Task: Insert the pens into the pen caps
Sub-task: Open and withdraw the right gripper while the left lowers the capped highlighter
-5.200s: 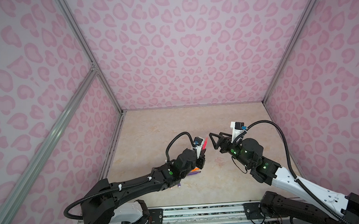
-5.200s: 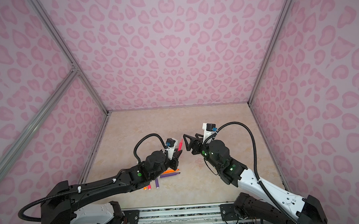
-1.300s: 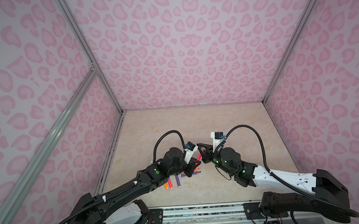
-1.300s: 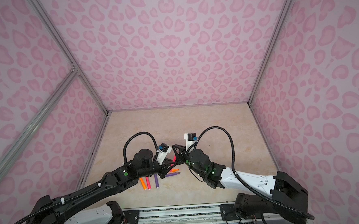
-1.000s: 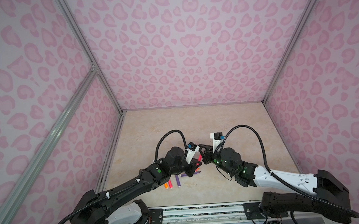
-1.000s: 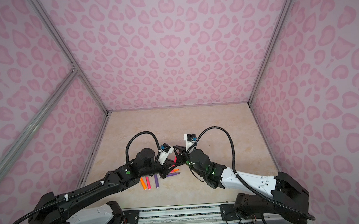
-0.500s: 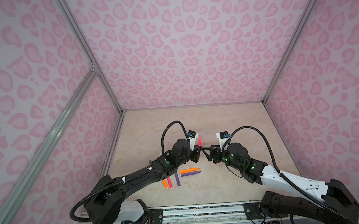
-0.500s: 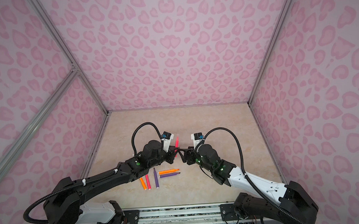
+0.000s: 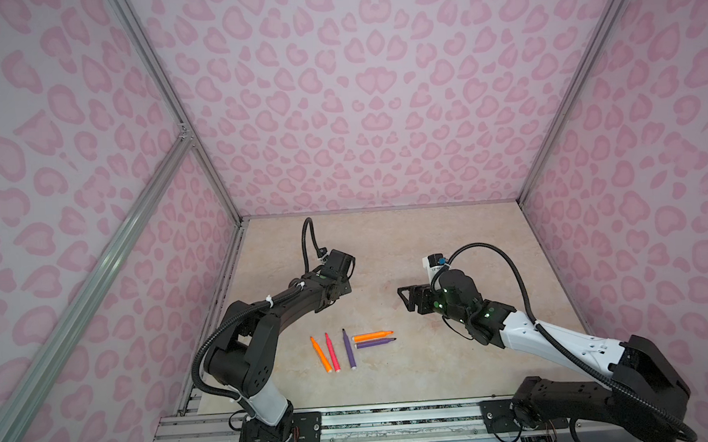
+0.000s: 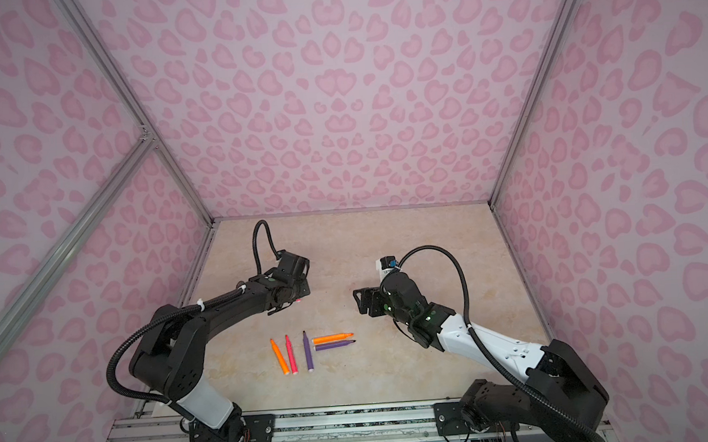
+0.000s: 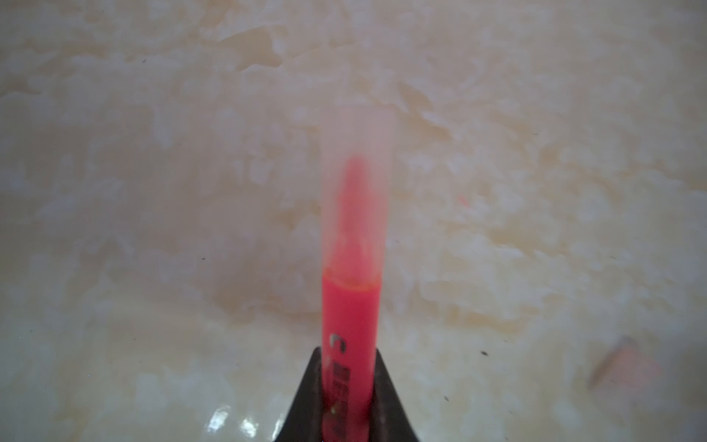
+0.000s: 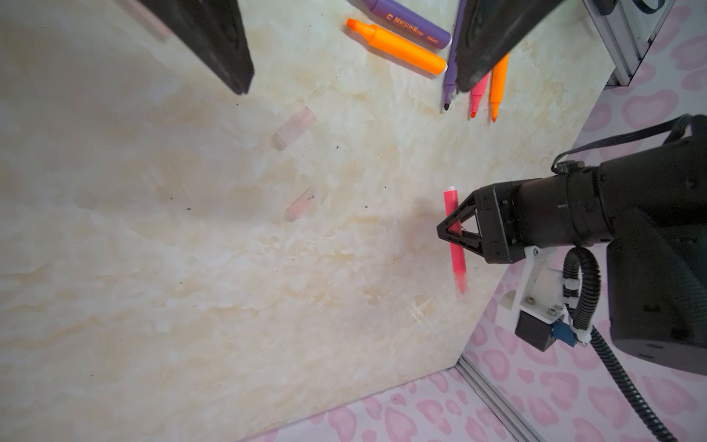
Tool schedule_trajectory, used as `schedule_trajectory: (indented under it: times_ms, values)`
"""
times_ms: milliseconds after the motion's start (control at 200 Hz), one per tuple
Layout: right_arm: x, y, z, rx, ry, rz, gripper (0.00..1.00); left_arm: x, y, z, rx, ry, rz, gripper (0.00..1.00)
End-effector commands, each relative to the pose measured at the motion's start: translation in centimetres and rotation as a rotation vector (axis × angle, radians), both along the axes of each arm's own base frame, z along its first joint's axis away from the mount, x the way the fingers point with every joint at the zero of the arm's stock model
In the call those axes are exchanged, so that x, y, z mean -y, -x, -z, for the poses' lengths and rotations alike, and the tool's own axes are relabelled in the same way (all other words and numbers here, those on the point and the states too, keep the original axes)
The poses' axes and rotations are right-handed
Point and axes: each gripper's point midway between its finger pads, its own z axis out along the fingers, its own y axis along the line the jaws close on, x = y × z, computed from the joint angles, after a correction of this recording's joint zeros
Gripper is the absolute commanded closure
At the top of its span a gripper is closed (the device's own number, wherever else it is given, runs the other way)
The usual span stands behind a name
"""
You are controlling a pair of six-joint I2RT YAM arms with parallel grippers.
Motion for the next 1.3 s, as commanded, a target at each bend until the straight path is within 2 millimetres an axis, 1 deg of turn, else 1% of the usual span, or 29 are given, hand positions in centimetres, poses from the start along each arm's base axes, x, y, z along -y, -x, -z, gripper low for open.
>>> schedule_trajectory:
  times_ms: [0, 80, 120, 210, 295, 430, 550, 655, 785, 865, 960, 975, 1020, 1135, 1190, 1255, 1295]
  values:
    - [-1.2, 0.9, 1.9, -0.09, 0.013, -0.068, 0.16, -2.9, 1.3, 1.9, -0.128, -0.006, -0.127, 0.96]
    - [-1.7, 0.8, 2.9, -0.119, 0.012, -0.08, 0.17, -4.6, 1.1, 2.3, -0.151, -0.022, -0.167, 0.96]
    - [-1.9, 0.8, 3.2, -0.134, 0.012, -0.085, 0.17, -5.1, 1.1, 2.7, -0.166, -0.017, -0.18, 0.97]
    - [-2.4, 1.0, 3.9, -0.163, 0.012, -0.102, 0.17, -5.2, 1.1, 3.6, -0.206, -0.002, -0.183, 0.97]
    - [-2.6, 1.0, 4.3, -0.183, 0.024, -0.104, 0.17, -4.6, 1.2, 4.7, -0.246, 0.019, -0.166, 0.97]
    - [-2.2, 0.7, 4.5, -0.179, 0.05, -0.086, 0.16, -4.9, 1.0, 4.7, -0.253, 0.003, -0.173, 0.97]
    - [-2.3, 0.9, 4.4, -0.182, 0.042, -0.091, 0.15, -4.7, 1.0, 4.7, -0.256, 0.011, -0.167, 0.87]
    - [-2.3, 1.0, 4.1, -0.18, 0.036, -0.094, 0.15, -4.6, 1.0, 4.6, -0.253, 0.022, -0.161, 0.75]
    - [-1.6, 0.7, 3.9, -0.157, 0.063, -0.067, 0.14, -4.8, 0.8, 4.1, -0.232, 0.012, -0.158, 0.67]
    - [-1.7, 0.8, 3.8, -0.157, 0.057, -0.07, 0.14, -4.7, 0.8, 3.9, -0.225, 0.016, -0.156, 0.65]
    - [-1.9, 1.0, 3.6, -0.16, 0.046, -0.079, 0.14, -4.8, 0.8, 3.3, -0.206, 0.019, -0.151, 0.65]
    - [-1.9, 1.0, 3.6, -0.159, 0.045, -0.08, 0.15, -4.8, 0.8, 3.1, -0.201, 0.02, -0.153, 0.61]
    - [-1.8, 0.9, 3.5, -0.155, 0.045, -0.077, 0.14, -4.9, 0.8, 2.5, -0.181, 0.019, -0.149, 0.59]
    - [-1.3, 0.7, 3.5, -0.135, 0.072, -0.055, 0.14, -5.4, 0.8, -0.1, -0.099, -0.007, -0.149, 0.56]
    - [-1.2, 0.5, 3.6, -0.136, 0.082, -0.047, 0.14, -5.2, 0.8, -1.5, -0.057, -0.01, -0.138, 0.56]
    - [-1.2, 0.6, 3.6, -0.139, 0.084, -0.049, 0.14, -4.6, 1.3, -3.2, -0.021, 0.0, -0.121, 0.55]
    - [-1.2, 0.6, 3.5, -0.139, 0.088, -0.048, 0.14, -3.6, 2.1, -4.0, -0.016, 0.054, -0.1, 0.54]
